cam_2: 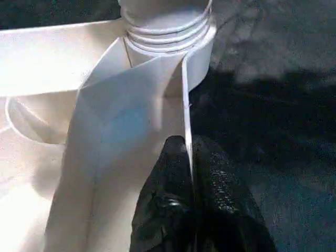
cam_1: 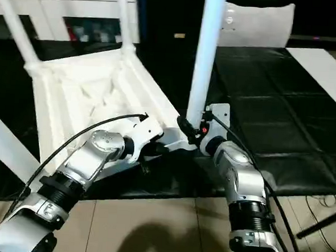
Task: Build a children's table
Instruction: Rotate leg to tighten
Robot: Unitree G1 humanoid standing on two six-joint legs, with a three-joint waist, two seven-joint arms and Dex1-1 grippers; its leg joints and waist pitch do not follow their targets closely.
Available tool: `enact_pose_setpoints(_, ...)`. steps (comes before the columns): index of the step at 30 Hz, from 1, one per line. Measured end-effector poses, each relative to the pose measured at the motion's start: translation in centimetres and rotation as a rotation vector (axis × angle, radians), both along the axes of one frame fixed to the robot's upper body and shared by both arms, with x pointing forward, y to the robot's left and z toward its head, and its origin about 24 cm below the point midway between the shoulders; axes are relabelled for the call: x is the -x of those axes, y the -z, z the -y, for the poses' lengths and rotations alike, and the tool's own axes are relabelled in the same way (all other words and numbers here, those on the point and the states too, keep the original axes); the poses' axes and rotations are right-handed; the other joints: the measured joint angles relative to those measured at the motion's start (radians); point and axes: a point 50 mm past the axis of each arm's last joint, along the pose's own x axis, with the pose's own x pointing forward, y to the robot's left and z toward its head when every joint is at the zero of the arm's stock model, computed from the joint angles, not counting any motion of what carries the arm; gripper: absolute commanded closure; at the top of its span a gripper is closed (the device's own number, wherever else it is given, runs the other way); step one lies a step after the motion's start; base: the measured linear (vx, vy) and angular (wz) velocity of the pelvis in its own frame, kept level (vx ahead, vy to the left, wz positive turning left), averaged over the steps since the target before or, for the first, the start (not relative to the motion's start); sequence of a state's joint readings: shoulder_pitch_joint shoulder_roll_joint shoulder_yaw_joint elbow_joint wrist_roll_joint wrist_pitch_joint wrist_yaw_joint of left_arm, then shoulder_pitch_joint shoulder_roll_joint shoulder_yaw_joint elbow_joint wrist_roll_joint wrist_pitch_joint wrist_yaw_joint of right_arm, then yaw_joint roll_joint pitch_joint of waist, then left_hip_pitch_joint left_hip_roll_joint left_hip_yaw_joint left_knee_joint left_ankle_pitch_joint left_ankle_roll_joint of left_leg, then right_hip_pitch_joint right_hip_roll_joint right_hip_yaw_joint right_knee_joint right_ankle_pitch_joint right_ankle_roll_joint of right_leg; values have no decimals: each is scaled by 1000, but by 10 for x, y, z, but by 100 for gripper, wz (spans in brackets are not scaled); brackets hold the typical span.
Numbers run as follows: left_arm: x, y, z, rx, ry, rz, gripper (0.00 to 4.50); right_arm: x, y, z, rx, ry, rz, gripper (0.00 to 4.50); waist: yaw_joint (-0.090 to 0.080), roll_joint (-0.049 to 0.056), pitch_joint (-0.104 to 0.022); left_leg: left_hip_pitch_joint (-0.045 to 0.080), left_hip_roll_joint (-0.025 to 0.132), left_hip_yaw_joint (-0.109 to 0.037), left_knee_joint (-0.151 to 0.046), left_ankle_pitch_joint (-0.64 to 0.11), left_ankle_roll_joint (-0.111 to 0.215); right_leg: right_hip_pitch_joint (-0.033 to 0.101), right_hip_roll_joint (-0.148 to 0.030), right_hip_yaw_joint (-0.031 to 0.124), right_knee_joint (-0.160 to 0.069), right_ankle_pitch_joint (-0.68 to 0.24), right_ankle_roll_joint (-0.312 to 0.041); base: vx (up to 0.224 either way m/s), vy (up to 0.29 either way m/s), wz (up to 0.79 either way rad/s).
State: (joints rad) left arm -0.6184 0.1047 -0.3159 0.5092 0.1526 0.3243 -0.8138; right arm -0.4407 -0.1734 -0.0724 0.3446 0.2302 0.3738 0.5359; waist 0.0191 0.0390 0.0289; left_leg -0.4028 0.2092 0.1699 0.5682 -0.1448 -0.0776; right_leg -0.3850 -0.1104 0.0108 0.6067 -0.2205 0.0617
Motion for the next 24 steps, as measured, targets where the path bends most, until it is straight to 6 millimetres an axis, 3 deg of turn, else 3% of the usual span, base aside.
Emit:
enact_pose_setpoints(7,1,1,-15,-23,112,26,450,20,8,22,27,-127,-21,33,24,2,0,0,0,0,1,0,0,1,-1,0,0,0,0,0,0,0)
enact_pose_setpoints(10,4,1,-28,-26,198,27,450,30,0,39,72,-280,-41,7,34,2,1,-1,-1,1,1,0,0,1,-1,0,0,0,0,0,0,0)
enact_pose_setpoints(15,9,2,-43,-52,315,26,450,36,-6,48,111,-405,-36,7,47,3,1,-1,0,1,1,0,0,1,-1,-1,0,0,0,0,0,0)
enact_pose_setpoints(20,16,1,-51,-74,472,5,450,44,-7,48,140,-581,-52,7,75,2,1,-2,0,2,2,0,1,1,-2,-1,0,0,0,0,0,0)
enact_pose_setpoints(24,20,0,-56,-98,559,-4,450,49,-6,40,106,-697,-71,43,83,2,1,-1,0,2,3,0,1,1,-2,-1,1,0,0,0,0,0)
